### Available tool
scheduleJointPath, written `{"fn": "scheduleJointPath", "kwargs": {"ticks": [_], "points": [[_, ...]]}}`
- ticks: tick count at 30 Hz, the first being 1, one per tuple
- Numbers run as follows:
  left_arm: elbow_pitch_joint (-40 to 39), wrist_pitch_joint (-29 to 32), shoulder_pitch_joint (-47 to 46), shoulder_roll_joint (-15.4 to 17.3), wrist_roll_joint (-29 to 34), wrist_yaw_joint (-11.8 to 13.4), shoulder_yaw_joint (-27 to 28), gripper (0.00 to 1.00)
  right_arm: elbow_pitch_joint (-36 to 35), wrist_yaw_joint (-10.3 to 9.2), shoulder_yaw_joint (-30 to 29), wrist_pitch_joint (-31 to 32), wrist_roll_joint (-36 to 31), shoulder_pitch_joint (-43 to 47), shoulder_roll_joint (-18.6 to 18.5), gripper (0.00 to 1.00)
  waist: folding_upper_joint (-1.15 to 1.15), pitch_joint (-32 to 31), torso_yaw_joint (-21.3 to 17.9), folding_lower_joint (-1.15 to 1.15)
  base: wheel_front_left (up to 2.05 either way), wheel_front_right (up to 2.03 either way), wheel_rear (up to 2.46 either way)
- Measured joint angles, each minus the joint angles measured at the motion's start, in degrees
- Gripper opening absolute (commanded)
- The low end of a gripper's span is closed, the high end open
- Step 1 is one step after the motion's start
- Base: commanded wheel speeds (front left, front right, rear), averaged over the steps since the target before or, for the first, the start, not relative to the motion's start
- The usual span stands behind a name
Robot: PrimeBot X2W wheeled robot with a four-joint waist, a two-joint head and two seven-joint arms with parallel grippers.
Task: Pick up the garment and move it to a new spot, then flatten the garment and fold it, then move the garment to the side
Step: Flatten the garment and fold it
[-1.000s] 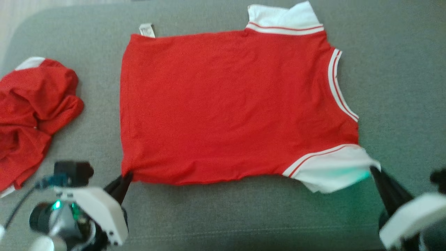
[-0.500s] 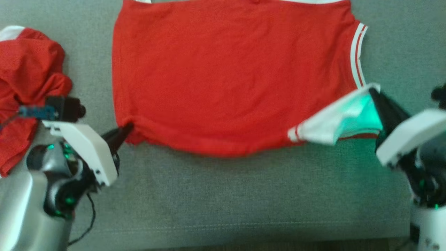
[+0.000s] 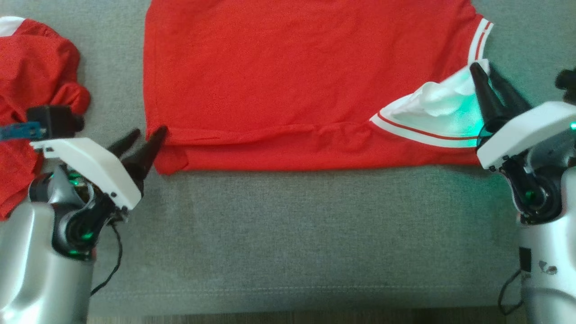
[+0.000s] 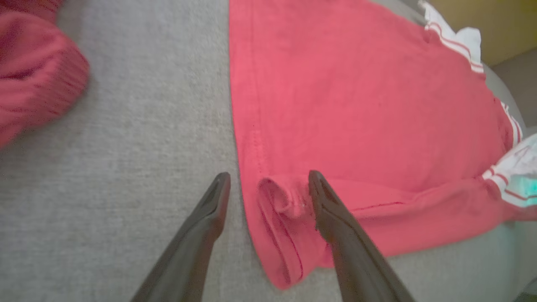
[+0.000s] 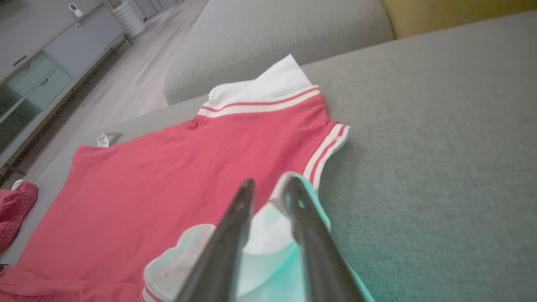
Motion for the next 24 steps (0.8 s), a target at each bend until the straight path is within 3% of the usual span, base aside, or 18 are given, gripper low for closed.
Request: {"fn": "scheduleJointPath", "kwargs": {"ticks": [3, 4, 6, 7, 12, 17, 24], "points": [[0.79, -8.01, -0.03, -1.77, 3.25, 0.38, 0.41, 1.00, 0.05, 0.00, -0.35, -7.82, -2.50, 0.74, -0.03, 1.00, 0.00, -0.07, 0.40, -0.01, 0.00, 0.00, 0.00], [0.79, -8.01, -0.03, -1.77, 3.25, 0.38, 0.41, 1.00, 0.05, 0.00, -0.35, -7.82, -2.50, 0.74, -0.03, 1.00, 0.00, -0.07, 0.40, -0.01, 0.00, 0.00, 0.00], [0.88, -16.93, 0.04, -2.83, 8.16, 1.33, 0.23, 1.00, -0.81, 0.00, 0.02, -15.71, -5.49, 2.19, -0.02, 1.00, 0.00, -0.30, 0.45, -0.01, 0.00, 0.00, 0.00], [0.88, -16.93, 0.04, -2.83, 8.16, 1.33, 0.23, 1.00, -0.81, 0.00, 0.02, -15.71, -5.49, 2.19, -0.02, 1.00, 0.00, -0.30, 0.45, -0.01, 0.00, 0.00, 0.00], [-0.89, -30.88, 1.00, -4.41, 16.24, 4.10, -0.47, 1.00, -3.21, 0.00, 0.57, -24.65, -11.52, 6.39, 0.21, 1.00, 0.00, -1.44, 0.28, -0.01, 0.00, 0.00, 0.00], [-2.78, -40.17, 4.87, -5.76, 21.52, 7.00, -1.97, 1.00, -5.30, 0.00, 1.05, -27.38, -14.43, 11.94, 1.49, 1.00, 0.00, -3.59, 0.00, -0.01, 0.00, 0.00, 0.00], [-2.98, -43.41, 12.04, -6.47, 24.37, 8.58, -4.01, 1.00, -7.61, 0.00, 0.42, -27.21, -15.13, 19.89, 3.15, 1.00, 0.00, -6.57, -0.60, -0.01, 0.00, 0.00, 0.00]]}}
